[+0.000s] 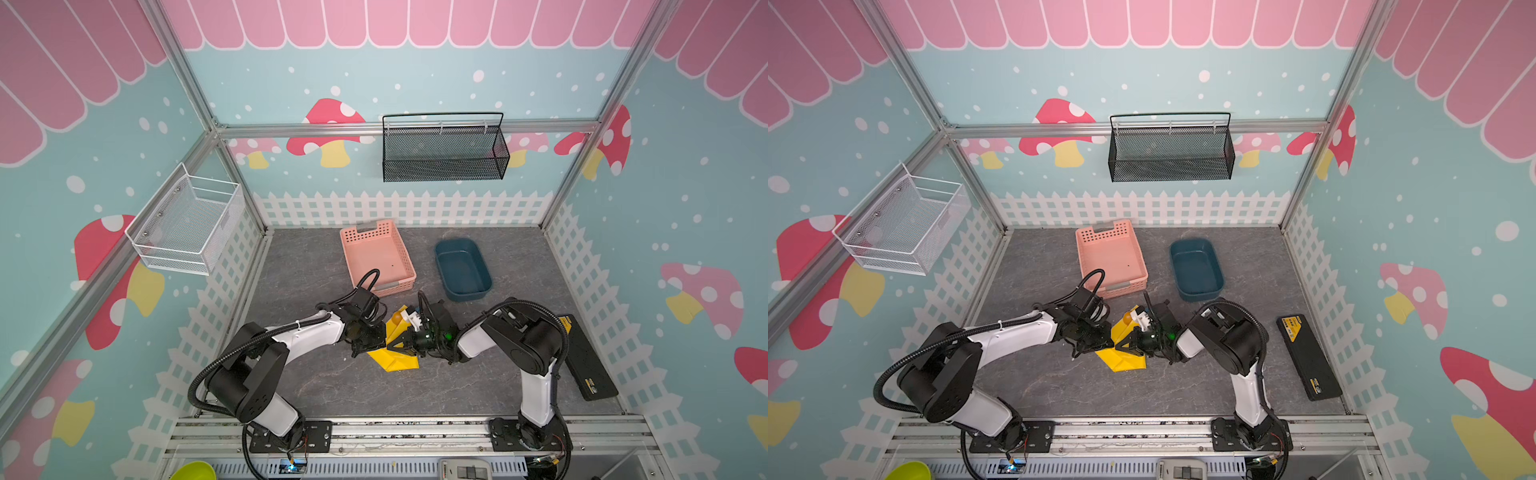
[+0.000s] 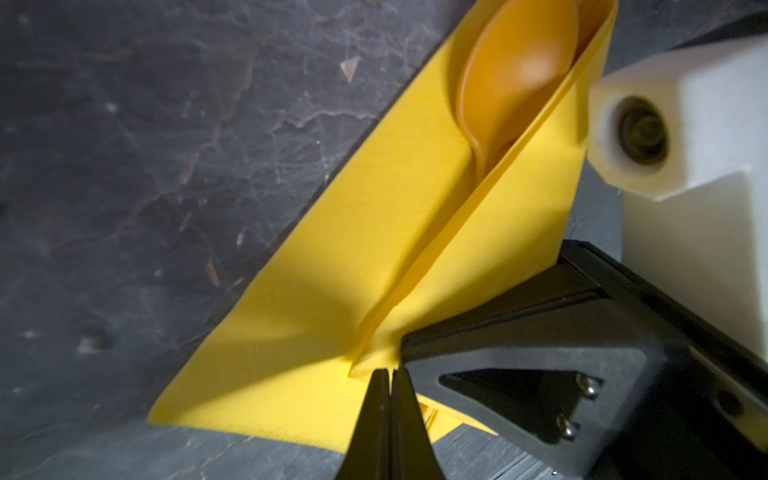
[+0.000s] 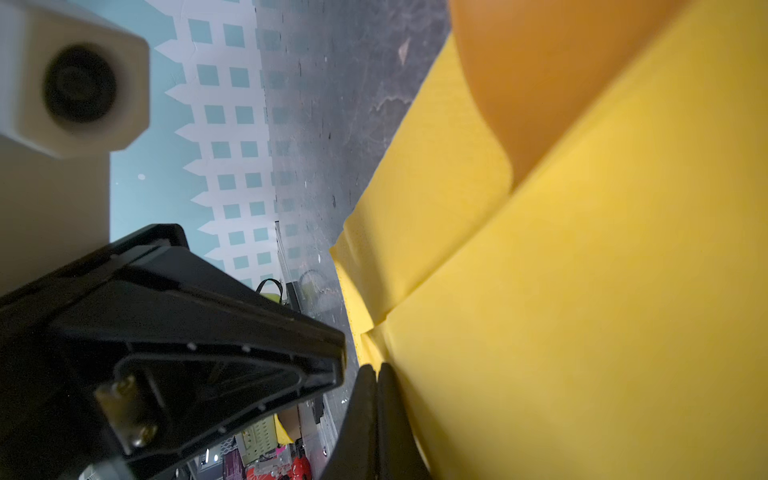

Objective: Place the utensils on the paper napkin and roll it up

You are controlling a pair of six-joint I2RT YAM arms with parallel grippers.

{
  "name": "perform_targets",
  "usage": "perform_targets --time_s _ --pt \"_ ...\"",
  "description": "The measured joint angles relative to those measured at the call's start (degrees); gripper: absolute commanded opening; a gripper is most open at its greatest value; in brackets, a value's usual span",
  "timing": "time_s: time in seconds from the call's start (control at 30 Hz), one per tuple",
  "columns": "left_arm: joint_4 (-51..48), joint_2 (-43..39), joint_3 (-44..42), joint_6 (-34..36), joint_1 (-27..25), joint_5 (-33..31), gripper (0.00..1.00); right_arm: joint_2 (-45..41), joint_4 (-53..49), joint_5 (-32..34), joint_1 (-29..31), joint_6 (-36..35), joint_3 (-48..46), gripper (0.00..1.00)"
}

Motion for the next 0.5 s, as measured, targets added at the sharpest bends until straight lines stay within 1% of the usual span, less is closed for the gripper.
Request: perform_targets --time_s 0.33,0.5 --pt "1.88 2.89 -0.11 -0.74 -0.02 0.37 0.02 -0.04 0.31 0.07 -0.02 0.13 -0.15 0.02" --pt "2.97 2.8 -0.76 -0.94 -0.02 0.7 0.02 -2.4 -2.71 0.46 -0.02 -0.37 -0.22 0.03"
